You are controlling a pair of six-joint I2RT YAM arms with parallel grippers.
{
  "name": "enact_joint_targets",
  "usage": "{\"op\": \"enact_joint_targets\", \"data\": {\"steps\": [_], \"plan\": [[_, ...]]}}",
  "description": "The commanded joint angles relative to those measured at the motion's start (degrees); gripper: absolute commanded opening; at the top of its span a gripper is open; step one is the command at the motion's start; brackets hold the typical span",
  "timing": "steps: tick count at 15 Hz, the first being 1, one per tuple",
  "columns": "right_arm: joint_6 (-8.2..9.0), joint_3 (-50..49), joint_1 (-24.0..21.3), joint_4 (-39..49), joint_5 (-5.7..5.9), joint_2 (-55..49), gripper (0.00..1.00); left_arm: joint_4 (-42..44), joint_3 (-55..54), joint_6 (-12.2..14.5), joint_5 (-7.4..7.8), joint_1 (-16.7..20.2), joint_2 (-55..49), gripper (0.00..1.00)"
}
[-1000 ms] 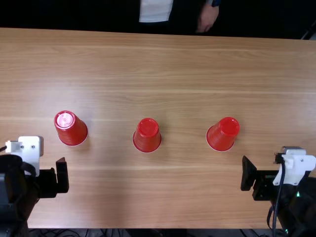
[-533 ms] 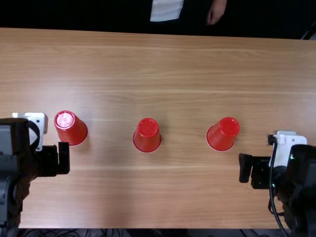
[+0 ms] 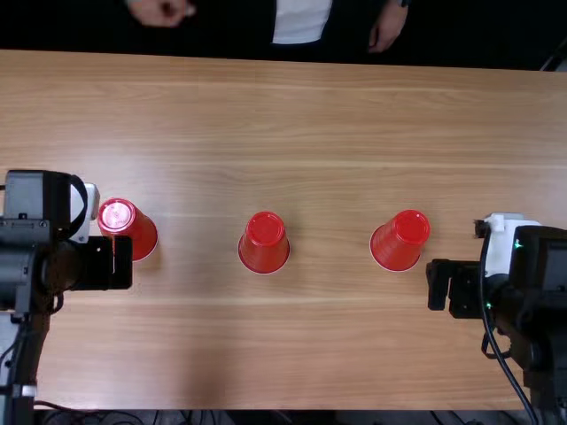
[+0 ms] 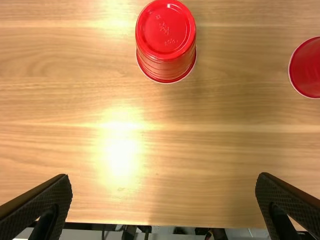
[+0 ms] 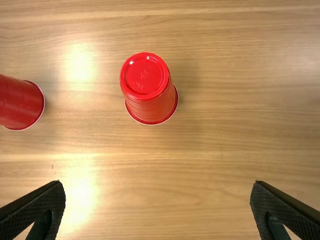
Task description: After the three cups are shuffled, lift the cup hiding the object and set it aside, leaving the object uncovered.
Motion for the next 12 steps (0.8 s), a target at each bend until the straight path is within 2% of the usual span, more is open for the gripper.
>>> {"op": "enact_joint_targets", "data": {"steps": [1,5,12], "plan": [[0.27,1.4,0.1,0.2,-0.3,0.3,1.0,0.7,1.8,0.4,-0.25,0.0,2.7,1.0],[0.59,0.8,-0.1,0.6,-0.2,-0.4,1.0,9.7,1.8,0.4,-0.25,0.3,10.5,1.0],[0.8,-1.2,0.3,0.0,-0.3,-0.8,1.0,10.2,5.5,0.5,-0.36,0.3,22.8,1.0]]}}
